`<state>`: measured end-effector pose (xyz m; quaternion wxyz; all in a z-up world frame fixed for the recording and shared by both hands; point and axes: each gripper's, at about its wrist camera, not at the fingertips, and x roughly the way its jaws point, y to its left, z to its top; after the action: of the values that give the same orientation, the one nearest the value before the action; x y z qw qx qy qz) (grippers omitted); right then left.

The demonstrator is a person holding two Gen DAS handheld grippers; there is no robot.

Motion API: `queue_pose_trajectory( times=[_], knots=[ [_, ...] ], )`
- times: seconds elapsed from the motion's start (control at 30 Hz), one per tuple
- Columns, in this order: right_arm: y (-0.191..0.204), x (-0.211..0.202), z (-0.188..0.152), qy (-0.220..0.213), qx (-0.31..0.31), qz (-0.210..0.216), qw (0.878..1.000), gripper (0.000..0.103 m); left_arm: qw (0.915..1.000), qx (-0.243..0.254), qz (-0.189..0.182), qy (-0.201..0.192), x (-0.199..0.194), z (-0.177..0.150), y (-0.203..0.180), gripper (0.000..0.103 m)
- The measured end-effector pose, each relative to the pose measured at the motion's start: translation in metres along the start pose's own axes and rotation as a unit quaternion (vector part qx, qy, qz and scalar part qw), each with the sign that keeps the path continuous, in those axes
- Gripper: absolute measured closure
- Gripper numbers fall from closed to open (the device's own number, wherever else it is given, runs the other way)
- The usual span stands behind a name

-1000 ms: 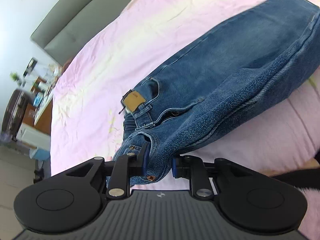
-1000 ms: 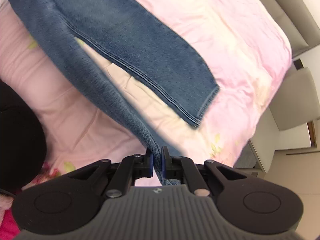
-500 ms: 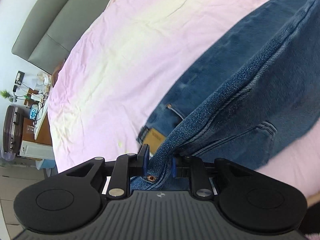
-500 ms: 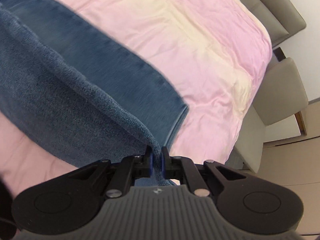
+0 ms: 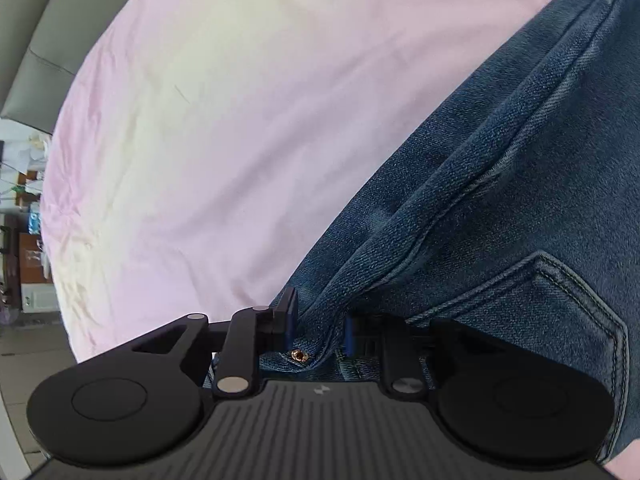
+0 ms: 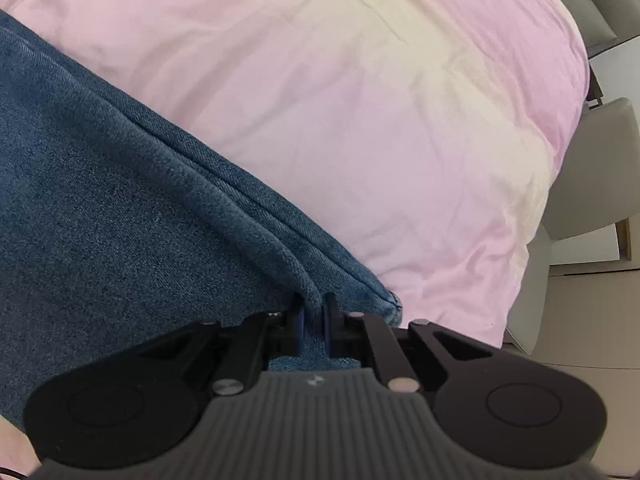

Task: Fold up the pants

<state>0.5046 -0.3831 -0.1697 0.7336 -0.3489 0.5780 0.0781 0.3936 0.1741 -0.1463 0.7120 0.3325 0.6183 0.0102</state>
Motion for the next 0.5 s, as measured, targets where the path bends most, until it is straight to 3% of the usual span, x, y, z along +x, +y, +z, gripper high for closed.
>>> queue_pose_trajectory(
  times=[0.23, 0.37, 0.5],
  knots=[
    [-0.021, 0.004, 0.008, 0.025, 0.003, 0.034, 0.999, 0.101, 0.9984, -0.019, -0.054, -0.004, -0.016, 0.004, 0.038, 0.078],
    [-0.023, 0.017, 0.014, 0.032, 0.027, 0.030, 0.999, 0.099, 0.9991, -0.013, -0.040, 0.008, 0.002, 0.015, 0.024, 0.076],
    [-0.016, 0.020, 0.014, 0.031, 0.028, 0.013, 0.999, 0.098, 0.9980, -0.045, -0.044, 0.010, 0.010, 0.008, 0.025, 0.065]
  ],
)
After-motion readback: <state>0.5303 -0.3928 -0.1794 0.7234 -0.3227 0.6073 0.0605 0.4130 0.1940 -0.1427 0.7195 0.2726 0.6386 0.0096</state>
